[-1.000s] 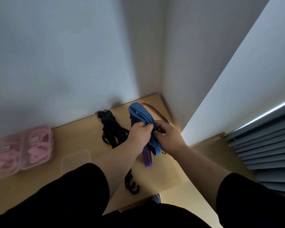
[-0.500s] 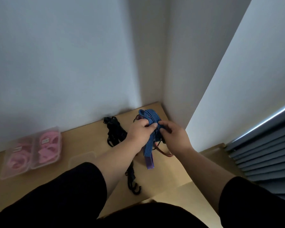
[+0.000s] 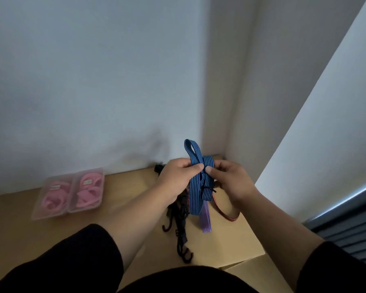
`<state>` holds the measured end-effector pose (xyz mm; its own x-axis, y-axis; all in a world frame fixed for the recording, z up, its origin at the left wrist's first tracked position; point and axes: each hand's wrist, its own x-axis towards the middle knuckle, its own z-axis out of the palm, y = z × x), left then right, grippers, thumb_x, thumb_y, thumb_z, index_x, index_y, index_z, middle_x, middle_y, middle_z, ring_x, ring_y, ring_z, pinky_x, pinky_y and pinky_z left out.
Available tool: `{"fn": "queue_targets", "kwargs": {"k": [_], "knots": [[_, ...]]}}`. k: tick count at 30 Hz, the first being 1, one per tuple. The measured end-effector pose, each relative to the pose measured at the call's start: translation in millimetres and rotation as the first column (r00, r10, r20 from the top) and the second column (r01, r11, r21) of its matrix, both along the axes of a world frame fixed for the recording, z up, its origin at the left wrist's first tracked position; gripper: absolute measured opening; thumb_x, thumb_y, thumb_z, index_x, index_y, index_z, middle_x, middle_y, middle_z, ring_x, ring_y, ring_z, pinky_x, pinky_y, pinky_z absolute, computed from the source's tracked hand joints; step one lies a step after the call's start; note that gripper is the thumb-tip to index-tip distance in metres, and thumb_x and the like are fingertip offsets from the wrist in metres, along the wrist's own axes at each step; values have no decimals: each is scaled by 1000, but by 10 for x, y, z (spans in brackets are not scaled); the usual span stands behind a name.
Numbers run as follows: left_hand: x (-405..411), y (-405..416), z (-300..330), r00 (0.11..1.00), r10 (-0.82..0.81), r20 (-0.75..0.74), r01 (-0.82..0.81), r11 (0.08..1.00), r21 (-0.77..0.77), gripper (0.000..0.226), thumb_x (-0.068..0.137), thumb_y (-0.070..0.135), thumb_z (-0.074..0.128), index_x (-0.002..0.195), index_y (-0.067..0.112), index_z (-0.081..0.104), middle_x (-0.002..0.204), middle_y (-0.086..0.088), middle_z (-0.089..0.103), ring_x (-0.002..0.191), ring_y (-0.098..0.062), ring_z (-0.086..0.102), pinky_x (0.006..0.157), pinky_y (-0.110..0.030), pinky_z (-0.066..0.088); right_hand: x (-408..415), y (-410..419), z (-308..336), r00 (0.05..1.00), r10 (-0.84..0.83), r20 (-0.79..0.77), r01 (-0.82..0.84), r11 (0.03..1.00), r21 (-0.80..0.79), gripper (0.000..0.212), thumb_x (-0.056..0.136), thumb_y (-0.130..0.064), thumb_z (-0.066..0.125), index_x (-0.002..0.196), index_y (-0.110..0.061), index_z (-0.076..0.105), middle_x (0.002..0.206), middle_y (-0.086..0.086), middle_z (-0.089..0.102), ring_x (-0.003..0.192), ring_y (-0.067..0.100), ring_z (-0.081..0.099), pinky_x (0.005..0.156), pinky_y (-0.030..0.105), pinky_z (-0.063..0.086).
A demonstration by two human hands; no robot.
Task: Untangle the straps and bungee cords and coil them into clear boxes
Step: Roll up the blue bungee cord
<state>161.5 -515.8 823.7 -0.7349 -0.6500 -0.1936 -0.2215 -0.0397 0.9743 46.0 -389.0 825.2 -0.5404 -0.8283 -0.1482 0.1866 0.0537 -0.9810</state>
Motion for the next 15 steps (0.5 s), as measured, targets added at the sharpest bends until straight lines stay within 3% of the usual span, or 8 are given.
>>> {"fn": "queue_targets", "kwargs": {"k": [2, 4, 6, 8, 12, 15], "knots": [[141, -50, 47, 1000, 7, -20, -7, 1000, 4, 15, 78, 41, 72, 83, 28, 79, 87, -5, 78, 85, -28, 76, 83, -49, 60, 96, -84, 92, 998, 30, 58, -29, 999, -21, 11, 98, -1, 60, 100, 1, 70, 82, 8, 76, 70, 16, 71, 61, 23, 55], [307, -106, 95, 999, 22, -32, -22, 1000, -4, 14, 80, 39, 72, 83, 26, 79, 87, -6, 78, 85, -29, 75, 81, -45, 60, 209, -168, 166, 989, 83, 122, -80, 996, -30, 12, 97, -1, 60, 103, 6, 68, 84, 12, 76, 73, 18, 73, 63, 25, 58], [504, -170, 156, 999, 38, -35, -39, 999, -31, 11, 84, 34, 72, 80, 26, 78, 82, -3, 78, 79, -22, 75, 72, -35, 59, 318, -264, 199, 985, 142, 95, -142, 990, -11, 13, 96, -4, 63, 104, 5, 69, 93, 18, 76, 80, 26, 73, 72, 36, 62], [724, -237, 201, 996, 76, -36, -78, 995, -56, 11, 89, 29, 72, 81, 25, 78, 83, -3, 78, 79, -20, 74, 73, -35, 59, 444, -375, 221, 980, 187, 71, -188, 982, 4, 11, 95, -7, 67, 101, 0, 72, 98, 21, 76, 85, 32, 74, 81, 44, 62], [1148, -305, 242, 979, 190, -69, -191, 982, -3, 13, 93, 20, 70, 85, 25, 79, 90, -8, 78, 86, -26, 75, 87, -52, 59, 770, -626, 263, 963, 270, 18, -270, 962, 26, 6, 93, -10, 71, 91, -5, 74, 87, 20, 75, 68, 23, 71, 58, 29, 57], [1443, -342, 233, 958, 279, -71, -281, 960, -8, 13, 92, 20, 70, 85, 26, 80, 91, -7, 78, 90, -29, 75, 91, -56, 56, 1041, -793, 257, 950, 313, -26, -312, 949, 37, 14, 91, -15, 74, 78, -18, 76, 83, 19, 75, 66, 25, 69, 57, 32, 56]]}}
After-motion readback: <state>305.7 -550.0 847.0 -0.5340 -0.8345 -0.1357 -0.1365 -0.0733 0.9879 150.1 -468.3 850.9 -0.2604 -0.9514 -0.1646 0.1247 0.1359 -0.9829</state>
